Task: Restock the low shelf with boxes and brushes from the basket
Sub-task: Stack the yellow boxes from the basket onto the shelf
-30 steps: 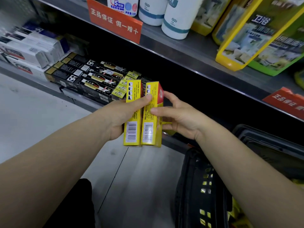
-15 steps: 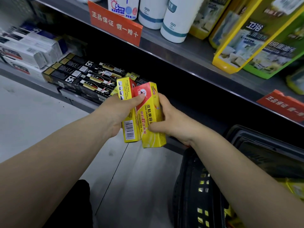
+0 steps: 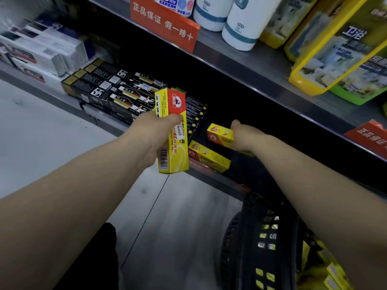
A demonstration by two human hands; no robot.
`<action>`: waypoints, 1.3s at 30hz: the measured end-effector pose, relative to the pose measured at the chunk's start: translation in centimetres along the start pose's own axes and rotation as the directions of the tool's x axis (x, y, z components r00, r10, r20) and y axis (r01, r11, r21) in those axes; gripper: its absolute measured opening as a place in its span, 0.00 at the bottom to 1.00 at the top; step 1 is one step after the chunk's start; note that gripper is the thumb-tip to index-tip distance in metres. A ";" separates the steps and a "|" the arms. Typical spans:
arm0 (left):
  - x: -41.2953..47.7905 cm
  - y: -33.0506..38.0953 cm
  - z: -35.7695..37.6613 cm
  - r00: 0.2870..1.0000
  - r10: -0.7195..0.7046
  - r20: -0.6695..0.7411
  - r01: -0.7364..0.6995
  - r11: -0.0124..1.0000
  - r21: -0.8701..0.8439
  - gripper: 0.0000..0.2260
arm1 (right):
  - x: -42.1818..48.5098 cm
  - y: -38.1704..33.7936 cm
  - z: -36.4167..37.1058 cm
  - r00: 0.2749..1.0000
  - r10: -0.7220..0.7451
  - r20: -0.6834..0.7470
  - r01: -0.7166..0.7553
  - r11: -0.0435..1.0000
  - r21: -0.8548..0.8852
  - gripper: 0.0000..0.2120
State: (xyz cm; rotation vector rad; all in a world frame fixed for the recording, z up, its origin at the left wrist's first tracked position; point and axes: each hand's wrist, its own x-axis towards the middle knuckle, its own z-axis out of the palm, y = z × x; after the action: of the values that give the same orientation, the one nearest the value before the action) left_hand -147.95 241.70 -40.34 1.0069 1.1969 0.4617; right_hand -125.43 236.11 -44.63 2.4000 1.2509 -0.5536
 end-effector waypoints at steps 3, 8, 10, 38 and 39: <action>0.3 0.0 -0.2 1.000 -0.001 -0.007 0.001 1.000 -0.011 0.06 | 3.0 0.1 3.2 1.000 0.013 0.019 -0.014 0.997 0.076 0.27; 1.1 -0.2 -0.6 1.000 0.000 -0.021 0.000 1.000 -0.016 0.04 | 5.7 -1.0 6.7 0.980 -0.098 0.171 0.062 0.976 0.209 0.23; 1.4 -0.1 -0.7 0.998 -0.007 -0.058 0.005 1.000 -0.030 0.04 | 6.0 -0.6 6.6 0.973 -0.095 0.210 0.046 0.974 0.223 0.28; 0.4 0.9 2.5 0.995 -0.094 0.030 0.094 0.996 0.003 0.10 | -7.5 -1.8 -1.2 0.966 -0.255 -0.048 0.237 0.791 0.565 0.20; 0.4 1.0 2.4 0.996 -0.085 0.030 0.084 0.996 0.020 0.09 | -6.4 -1.0 -1.0 0.980 -0.196 -0.034 0.190 0.867 0.460 0.21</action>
State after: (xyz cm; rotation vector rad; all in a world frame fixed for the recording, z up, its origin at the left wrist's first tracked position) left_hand -145.45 241.56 -39.66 0.9723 1.2129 0.3678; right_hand -129.50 232.80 -40.68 2.6496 1.5023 -1.0308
